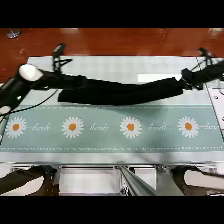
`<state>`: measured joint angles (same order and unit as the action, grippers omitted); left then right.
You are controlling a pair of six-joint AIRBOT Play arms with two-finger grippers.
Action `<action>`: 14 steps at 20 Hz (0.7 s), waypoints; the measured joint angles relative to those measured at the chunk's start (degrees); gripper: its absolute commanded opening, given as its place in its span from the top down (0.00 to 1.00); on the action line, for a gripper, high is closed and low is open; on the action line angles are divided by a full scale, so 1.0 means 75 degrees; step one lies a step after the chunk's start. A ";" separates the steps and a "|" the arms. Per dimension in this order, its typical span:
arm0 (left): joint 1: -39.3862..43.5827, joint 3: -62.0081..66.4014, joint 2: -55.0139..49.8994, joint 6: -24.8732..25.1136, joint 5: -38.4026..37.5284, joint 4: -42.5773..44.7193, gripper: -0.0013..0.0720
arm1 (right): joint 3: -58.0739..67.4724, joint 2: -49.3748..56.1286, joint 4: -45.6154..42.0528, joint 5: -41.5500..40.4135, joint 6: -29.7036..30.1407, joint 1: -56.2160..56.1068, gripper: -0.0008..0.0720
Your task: Fold the shirts.
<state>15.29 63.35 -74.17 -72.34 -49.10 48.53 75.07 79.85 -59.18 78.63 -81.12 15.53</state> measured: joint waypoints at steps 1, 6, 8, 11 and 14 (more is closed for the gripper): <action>0.0388 0.0315 -0.0239 -0.0146 0.0035 0.0286 0.96 | -0.0487 -0.0714 -0.0119 -0.0038 0.0012 0.0029 0.95; 0.2221 0.2113 -0.1961 -0.1195 0.0076 0.1338 0.96 | -0.2506 -0.4307 -0.0338 -0.0122 -0.0466 0.0090 0.95; 0.2865 0.2763 -0.2734 -0.1580 0.0058 0.1489 0.96 | -0.2856 -0.5284 -0.0376 -0.0050 -0.0755 0.0099 0.95; 0.3649 0.3389 -0.3622 -0.1929 0.0032 0.1215 0.96 | -0.3092 -0.6126 -0.0417 0.0093 -0.1058 0.0099 0.95; 0.4328 0.3649 -0.4217 -0.2075 0.0012 0.0437 0.96 | -0.3177 -0.6429 -0.0423 0.0090 -0.1189 0.0099 0.95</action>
<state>47.75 90.72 -105.80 -87.90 -49.01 51.81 51.24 31.64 -62.35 79.31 -90.04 16.27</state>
